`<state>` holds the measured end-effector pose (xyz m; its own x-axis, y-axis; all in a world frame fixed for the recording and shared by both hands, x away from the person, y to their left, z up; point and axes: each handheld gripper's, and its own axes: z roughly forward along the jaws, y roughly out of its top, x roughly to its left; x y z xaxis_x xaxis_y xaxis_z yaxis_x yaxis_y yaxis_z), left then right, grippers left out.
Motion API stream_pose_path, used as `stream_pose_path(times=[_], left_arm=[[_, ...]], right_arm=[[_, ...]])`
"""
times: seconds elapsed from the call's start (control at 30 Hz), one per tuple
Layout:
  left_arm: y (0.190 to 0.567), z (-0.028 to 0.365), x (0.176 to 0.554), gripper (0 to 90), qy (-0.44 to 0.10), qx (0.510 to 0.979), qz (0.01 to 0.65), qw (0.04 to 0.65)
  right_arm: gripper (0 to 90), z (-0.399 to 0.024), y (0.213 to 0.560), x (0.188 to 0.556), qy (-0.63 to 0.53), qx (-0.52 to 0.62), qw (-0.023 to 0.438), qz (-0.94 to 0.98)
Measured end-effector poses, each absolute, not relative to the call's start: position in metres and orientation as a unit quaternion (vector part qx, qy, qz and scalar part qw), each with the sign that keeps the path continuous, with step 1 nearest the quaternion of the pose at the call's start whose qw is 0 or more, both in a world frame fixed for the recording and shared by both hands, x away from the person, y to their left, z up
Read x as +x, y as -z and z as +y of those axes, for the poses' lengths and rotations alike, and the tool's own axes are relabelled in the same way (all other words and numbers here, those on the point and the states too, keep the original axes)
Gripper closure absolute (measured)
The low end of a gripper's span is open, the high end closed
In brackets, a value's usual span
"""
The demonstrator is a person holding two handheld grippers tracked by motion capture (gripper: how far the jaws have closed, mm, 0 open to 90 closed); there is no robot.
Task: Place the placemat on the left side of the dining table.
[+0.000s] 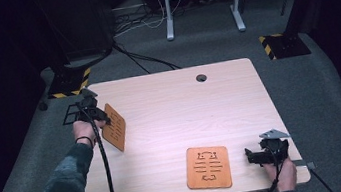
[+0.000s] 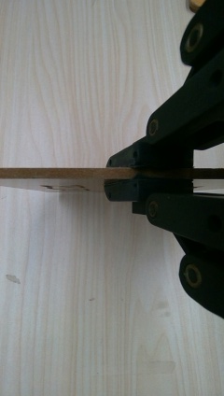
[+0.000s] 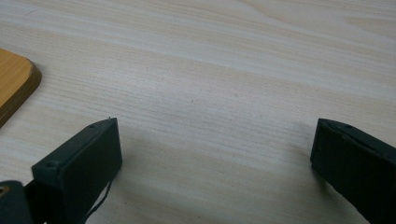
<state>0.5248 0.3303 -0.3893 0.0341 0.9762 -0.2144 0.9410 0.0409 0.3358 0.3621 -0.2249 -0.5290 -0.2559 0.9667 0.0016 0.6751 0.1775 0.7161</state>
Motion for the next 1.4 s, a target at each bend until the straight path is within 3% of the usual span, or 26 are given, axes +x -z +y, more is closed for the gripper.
stream_pose_path(times=[0.43,0.83,1.4], left_arm=[[0.391,0.326,0.527,85.2,-0.056,0.694,0.694,0.183],[0.393,0.324,0.527,78.6,-0.097,0.716,0.674,0.152],[0.402,0.344,0.527,68.8,-0.104,0.712,0.678,0.148]], right_arm=[[1.2,-0.225,0.529,0.362,-0.308,0.563,0.237,0.730],[1.2,-0.225,0.529,0.362,-0.308,0.563,0.237,0.730],[1.1,-0.225,0.529,0.362,-0.308,0.563,0.237,0.729]])
